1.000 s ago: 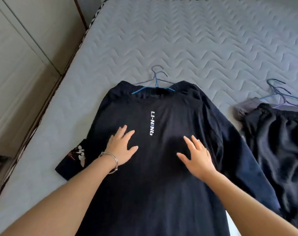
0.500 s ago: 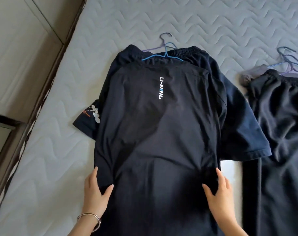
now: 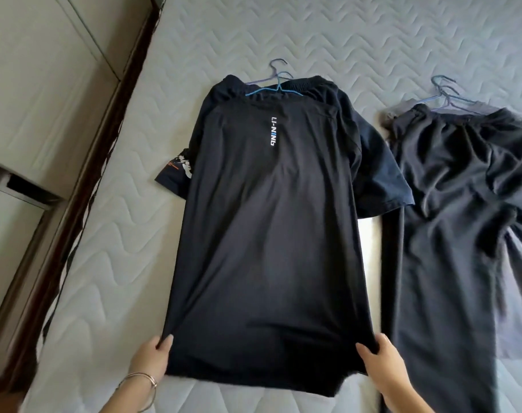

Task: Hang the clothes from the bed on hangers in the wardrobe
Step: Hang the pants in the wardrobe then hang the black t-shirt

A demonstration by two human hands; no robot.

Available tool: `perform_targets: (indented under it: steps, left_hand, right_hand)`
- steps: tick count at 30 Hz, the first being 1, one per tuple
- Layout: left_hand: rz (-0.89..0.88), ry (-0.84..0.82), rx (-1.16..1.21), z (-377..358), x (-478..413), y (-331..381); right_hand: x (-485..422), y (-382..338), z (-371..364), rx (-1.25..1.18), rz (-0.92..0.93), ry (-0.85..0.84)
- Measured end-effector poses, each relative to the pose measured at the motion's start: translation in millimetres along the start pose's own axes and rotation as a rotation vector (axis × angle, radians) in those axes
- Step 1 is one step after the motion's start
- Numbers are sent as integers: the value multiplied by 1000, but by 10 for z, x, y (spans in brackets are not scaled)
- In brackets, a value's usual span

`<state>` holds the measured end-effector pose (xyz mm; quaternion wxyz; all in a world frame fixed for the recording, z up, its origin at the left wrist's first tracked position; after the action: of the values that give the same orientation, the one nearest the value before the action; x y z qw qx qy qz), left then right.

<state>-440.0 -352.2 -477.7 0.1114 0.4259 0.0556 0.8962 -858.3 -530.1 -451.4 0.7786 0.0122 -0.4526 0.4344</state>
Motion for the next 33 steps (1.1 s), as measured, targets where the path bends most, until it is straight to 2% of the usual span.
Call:
perform_targets:
  steps: [2, 4, 8, 12, 16, 18, 21, 27, 33]
  left_hand:
    - [-35, 100, -16, 114, 113, -48]
    - [-21, 112, -67, 144, 253, -136]
    - [-23, -48, -182, -12, 574, -463]
    - [-105, -171, -86, -219, 1009, -693]
    - [-144, -279, -165, -590, 833, -1382]
    - [-134, -249, -159, -583, 1126, -1344]
    - [-178, -282, -234, -645, 1936, -905]
    - [-258, -281, -229, -1188, 2700, -474]
    - [-155, -258, -77, -2068, 3348, -300]
  right_hand:
    - [142, 130, 89, -8, -20, 35]
    - [297, 229, 181, -6, -30, 65]
    - [726, 421, 304, 49, -35, 7]
    - [1088, 838, 329, 102, -30, -176]
    - [1420, 1339, 474, 126, -35, -241]
    - [1552, 1531, 600, 118, -43, -242]
    - [1717, 1787, 870, 89, -45, -194]
    - [1728, 2408, 1269, 44, -77, -211]
    - [1395, 3062, 1971, 130, -36, -284]
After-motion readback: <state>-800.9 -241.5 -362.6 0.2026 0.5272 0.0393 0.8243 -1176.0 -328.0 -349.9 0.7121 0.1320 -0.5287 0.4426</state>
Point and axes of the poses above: each hand's wrist, its own x-axis away from the middle knuckle, its own z-axis out of the back of the hand, y = z × x, the point moved 9 cm from there along -x, towards the middle knuckle, and after that the axes turned 2 degrees about -x, right-handed, at the moved point
